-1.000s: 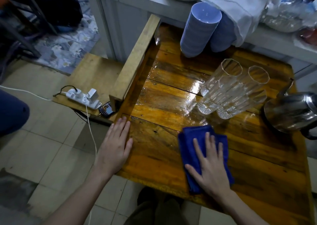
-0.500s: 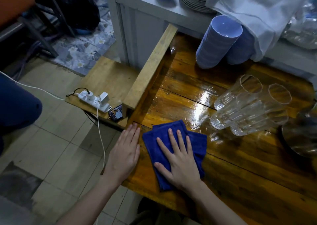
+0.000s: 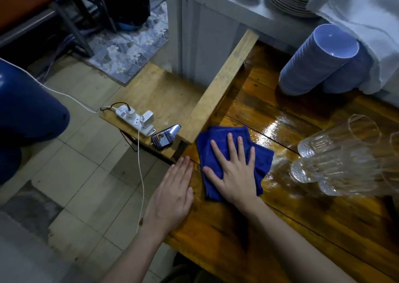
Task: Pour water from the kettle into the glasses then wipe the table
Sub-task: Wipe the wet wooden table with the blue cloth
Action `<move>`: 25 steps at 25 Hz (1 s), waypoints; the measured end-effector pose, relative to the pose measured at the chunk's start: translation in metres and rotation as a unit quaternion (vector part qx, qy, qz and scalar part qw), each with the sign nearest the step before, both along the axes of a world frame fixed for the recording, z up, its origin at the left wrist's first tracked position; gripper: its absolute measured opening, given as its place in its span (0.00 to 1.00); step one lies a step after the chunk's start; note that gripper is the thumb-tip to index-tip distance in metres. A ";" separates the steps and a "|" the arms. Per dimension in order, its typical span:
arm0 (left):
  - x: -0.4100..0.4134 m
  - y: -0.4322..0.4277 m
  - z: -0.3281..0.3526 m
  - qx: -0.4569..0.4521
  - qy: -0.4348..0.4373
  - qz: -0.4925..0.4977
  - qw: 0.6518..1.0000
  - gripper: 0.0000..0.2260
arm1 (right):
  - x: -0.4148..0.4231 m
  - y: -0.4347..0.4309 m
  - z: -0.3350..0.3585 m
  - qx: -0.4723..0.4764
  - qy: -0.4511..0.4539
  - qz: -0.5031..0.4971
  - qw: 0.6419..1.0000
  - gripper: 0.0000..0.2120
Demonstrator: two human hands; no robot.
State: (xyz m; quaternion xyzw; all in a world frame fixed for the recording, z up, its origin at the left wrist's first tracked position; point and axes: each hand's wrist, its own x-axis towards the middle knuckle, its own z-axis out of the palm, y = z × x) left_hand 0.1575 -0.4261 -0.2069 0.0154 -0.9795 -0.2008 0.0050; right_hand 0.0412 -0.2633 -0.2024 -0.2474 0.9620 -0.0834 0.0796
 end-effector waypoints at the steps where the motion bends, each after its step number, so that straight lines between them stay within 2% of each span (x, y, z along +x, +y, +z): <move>1: -0.001 0.000 0.001 0.002 0.001 0.001 1.000 0.25 | -0.011 -0.005 -0.001 0.002 0.004 -0.002 1.000 0.34; 7: -0.001 0.000 0.001 0.019 -0.001 0.010 1.000 0.25 | -0.063 -0.030 -0.010 0.012 0.025 -0.009 1.000 0.35; 12: -0.001 0.000 -0.001 0.022 0.003 0.009 1.000 0.25 | -0.065 -0.032 -0.013 0.000 0.039 -0.014 0.999 0.34; 19: 0.000 -0.001 0.001 0.017 -0.002 0.009 1.000 0.26 | -0.009 -0.007 -0.006 -0.024 0.020 -0.012 0.999 0.34; 25: -0.001 -0.001 0.001 0.001 -0.003 0.008 1.000 0.26 | 0.057 0.046 0.002 -0.017 0.000 0.011 1.000 0.34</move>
